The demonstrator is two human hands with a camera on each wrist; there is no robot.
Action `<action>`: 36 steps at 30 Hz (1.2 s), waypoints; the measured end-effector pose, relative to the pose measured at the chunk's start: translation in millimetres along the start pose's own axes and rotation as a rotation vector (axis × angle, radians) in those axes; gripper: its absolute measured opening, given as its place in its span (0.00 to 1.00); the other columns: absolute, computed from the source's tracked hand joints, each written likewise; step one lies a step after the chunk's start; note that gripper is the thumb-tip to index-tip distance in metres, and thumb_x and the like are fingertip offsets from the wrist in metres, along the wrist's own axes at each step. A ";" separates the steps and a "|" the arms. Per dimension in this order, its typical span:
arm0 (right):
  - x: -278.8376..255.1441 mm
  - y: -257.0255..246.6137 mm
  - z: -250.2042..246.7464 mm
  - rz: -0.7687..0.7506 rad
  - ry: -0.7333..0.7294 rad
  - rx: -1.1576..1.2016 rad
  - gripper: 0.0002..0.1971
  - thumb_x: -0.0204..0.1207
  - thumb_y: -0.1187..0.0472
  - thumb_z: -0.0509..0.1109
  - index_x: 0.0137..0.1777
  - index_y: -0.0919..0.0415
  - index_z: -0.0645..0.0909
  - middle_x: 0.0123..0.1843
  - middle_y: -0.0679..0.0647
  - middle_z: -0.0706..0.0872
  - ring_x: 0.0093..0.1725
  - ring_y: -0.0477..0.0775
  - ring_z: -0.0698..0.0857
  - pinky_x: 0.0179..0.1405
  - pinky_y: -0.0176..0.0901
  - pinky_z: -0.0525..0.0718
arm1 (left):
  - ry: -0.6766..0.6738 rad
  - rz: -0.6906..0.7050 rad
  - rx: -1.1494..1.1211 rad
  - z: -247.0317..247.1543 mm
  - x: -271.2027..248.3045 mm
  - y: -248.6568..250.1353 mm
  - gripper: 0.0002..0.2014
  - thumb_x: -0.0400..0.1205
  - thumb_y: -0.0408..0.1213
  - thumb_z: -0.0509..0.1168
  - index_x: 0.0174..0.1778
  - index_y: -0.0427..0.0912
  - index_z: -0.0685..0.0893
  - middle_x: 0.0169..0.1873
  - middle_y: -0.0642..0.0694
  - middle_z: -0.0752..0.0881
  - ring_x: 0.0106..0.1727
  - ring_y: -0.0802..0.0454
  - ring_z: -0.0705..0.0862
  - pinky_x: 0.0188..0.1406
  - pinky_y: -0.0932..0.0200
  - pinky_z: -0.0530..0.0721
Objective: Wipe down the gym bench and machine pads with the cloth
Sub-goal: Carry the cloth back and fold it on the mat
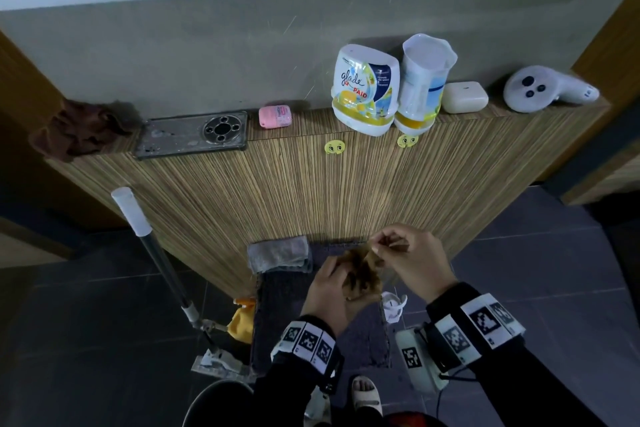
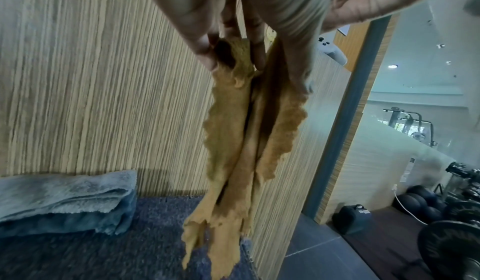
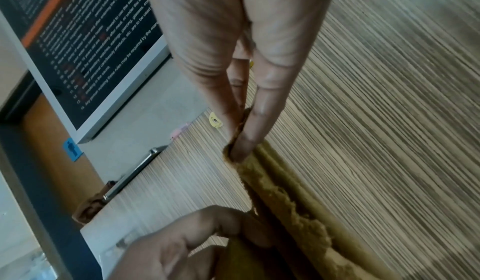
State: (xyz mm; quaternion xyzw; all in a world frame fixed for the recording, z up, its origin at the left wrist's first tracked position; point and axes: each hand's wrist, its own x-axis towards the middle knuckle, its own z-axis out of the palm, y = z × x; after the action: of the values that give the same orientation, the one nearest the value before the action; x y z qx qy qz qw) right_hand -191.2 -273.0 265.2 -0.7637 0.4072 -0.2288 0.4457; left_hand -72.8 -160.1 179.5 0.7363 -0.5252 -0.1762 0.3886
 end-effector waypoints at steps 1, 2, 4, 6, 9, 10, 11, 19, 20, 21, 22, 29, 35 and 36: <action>-0.3 -1.0 0.3 0.016 -0.004 0.029 0.06 0.70 0.64 0.76 0.39 0.50 0.87 0.39 0.40 0.88 0.45 0.40 0.87 0.49 0.43 0.88 | 0.007 -0.013 0.023 3.0 1.5 1.9 0.29 0.66 0.59 0.76 0.50 0.38 0.87 0.52 0.48 0.82 0.51 0.62 0.78 0.53 0.80 0.72; -0.9 -2.1 1.0 0.032 -0.007 0.054 0.07 0.70 0.64 0.76 0.39 0.50 0.87 0.39 0.42 0.89 0.45 0.43 0.87 0.49 0.49 0.88 | 0.007 -0.028 0.054 6.0 3.4 3.5 0.29 0.66 0.62 0.74 0.51 0.40 0.87 0.52 0.50 0.82 0.54 0.62 0.77 0.55 0.82 0.68; -2.0 -3.2 2.3 0.047 0.000 0.089 0.07 0.70 0.66 0.76 0.40 0.51 0.88 0.40 0.44 0.89 0.46 0.45 0.88 0.49 0.54 0.88 | 0.031 -0.071 0.071 8.4 5.2 6.9 0.24 0.68 0.57 0.74 0.50 0.41 0.88 0.52 0.50 0.81 0.52 0.61 0.79 0.53 0.83 0.69; -3.3 -2.9 1.2 0.029 0.024 0.088 0.08 0.70 0.67 0.76 0.41 0.51 0.89 0.41 0.44 0.90 0.45 0.44 0.89 0.51 0.52 0.88 | 0.073 -0.053 0.037 6.1 3.9 8.3 0.15 0.72 0.45 0.74 0.48 0.37 0.89 0.51 0.45 0.83 0.46 0.54 0.84 0.49 0.67 0.82; -5.1 0.4 -6.7 -0.004 0.109 0.028 0.07 0.68 0.62 0.78 0.38 0.47 0.88 0.37 0.40 0.90 0.40 0.38 0.88 0.46 0.36 0.87 | 0.105 0.016 0.033 -5.5 -0.9 6.3 0.11 0.74 0.36 0.70 0.46 0.32 0.89 0.50 0.39 0.85 0.43 0.46 0.87 0.41 0.57 0.87; -5.2 0.9 -9.4 0.002 0.137 0.011 0.06 0.68 0.59 0.79 0.36 0.46 0.88 0.34 0.38 0.89 0.37 0.35 0.87 0.42 0.30 0.86 | 0.107 0.032 0.045 -9.9 -2.8 3.0 0.08 0.73 0.31 0.73 0.45 0.31 0.89 0.49 0.38 0.85 0.42 0.45 0.88 0.39 0.56 0.87; -5.1 1.7 -11.8 0.012 0.160 -0.020 0.05 0.67 0.56 0.80 0.34 0.46 0.87 0.32 0.38 0.88 0.35 0.34 0.86 0.38 0.26 0.83 | 0.094 0.046 0.068 -14.1 -4.5 -0.2 0.08 0.71 0.27 0.75 0.44 0.30 0.89 0.48 0.37 0.86 0.40 0.45 0.88 0.38 0.56 0.88; -3.3 16.0 -10.0 0.068 0.005 -0.373 0.16 0.72 0.70 0.69 0.60 0.60 0.83 0.34 0.51 0.82 0.34 0.46 0.80 0.29 0.23 0.72 | -0.021 0.139 0.122 -46.5 -7.3 -21.7 0.11 0.77 0.25 0.65 0.54 0.36 0.87 0.51 0.43 0.84 0.46 0.48 0.86 0.46 0.58 0.84; -2.3 16.3 -9.1 0.088 -0.058 -0.397 0.13 0.74 0.70 0.66 0.56 0.62 0.85 0.36 0.54 0.84 0.36 0.49 0.82 0.30 0.26 0.74 | -0.031 0.128 0.130 -50.1 -6.1 -22.4 0.12 0.77 0.25 0.65 0.55 0.37 0.87 0.51 0.43 0.84 0.47 0.48 0.86 0.48 0.59 0.83; -1.2 17.0 -7.8 0.090 -0.117 -0.410 0.11 0.76 0.70 0.64 0.51 0.63 0.87 0.39 0.56 0.87 0.40 0.52 0.84 0.34 0.29 0.75 | -0.040 0.108 0.136 -53.4 -4.8 -23.4 0.13 0.78 0.24 0.65 0.57 0.37 0.86 0.53 0.43 0.84 0.49 0.48 0.85 0.50 0.61 0.82; -0.6 17.0 -6.2 0.067 -0.165 -0.416 0.12 0.76 0.70 0.62 0.49 0.64 0.88 0.44 0.56 0.87 0.46 0.53 0.85 0.39 0.28 0.74 | -0.046 0.087 0.141 -56.5 -3.7 -25.2 0.15 0.78 0.24 0.64 0.60 0.38 0.84 0.55 0.43 0.84 0.51 0.47 0.85 0.52 0.63 0.79; 0.7 17.0 -3.7 -0.037 -0.214 -0.316 0.12 0.75 0.72 0.64 0.47 0.64 0.89 0.46 0.49 0.89 0.44 0.40 0.80 0.42 0.11 0.66 | -0.068 0.028 0.208 -72.4 0.8 -33.9 0.15 0.79 0.25 0.65 0.62 0.32 0.83 0.55 0.37 0.82 0.50 0.39 0.85 0.48 0.44 0.86; 7.6 20.1 4.2 -0.119 -0.220 -0.305 0.04 0.66 0.64 0.76 0.34 0.59 0.83 0.33 0.44 0.81 0.34 0.41 0.78 0.36 0.30 0.71 | -0.061 0.006 0.177 -74.6 16.5 -39.7 0.14 0.79 0.24 0.63 0.60 0.34 0.84 0.55 0.40 0.83 0.55 0.43 0.83 0.54 0.51 0.82; 11.3 21.3 5.6 -0.129 -0.219 -0.319 0.03 0.65 0.68 0.75 0.35 0.62 0.84 0.34 0.48 0.82 0.35 0.45 0.79 0.37 0.32 0.71 | -0.063 0.010 0.176 -74.9 21.0 -38.9 0.14 0.79 0.23 0.63 0.60 0.34 0.84 0.55 0.40 0.83 0.55 0.44 0.83 0.55 0.53 0.81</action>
State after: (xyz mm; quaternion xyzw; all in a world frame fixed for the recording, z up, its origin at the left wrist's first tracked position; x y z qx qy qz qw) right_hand -189.8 -285.3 243.7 -0.8694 0.3373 -0.1051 0.3453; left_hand 10.1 -144.5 200.9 0.7591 -0.5541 -0.1505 0.3067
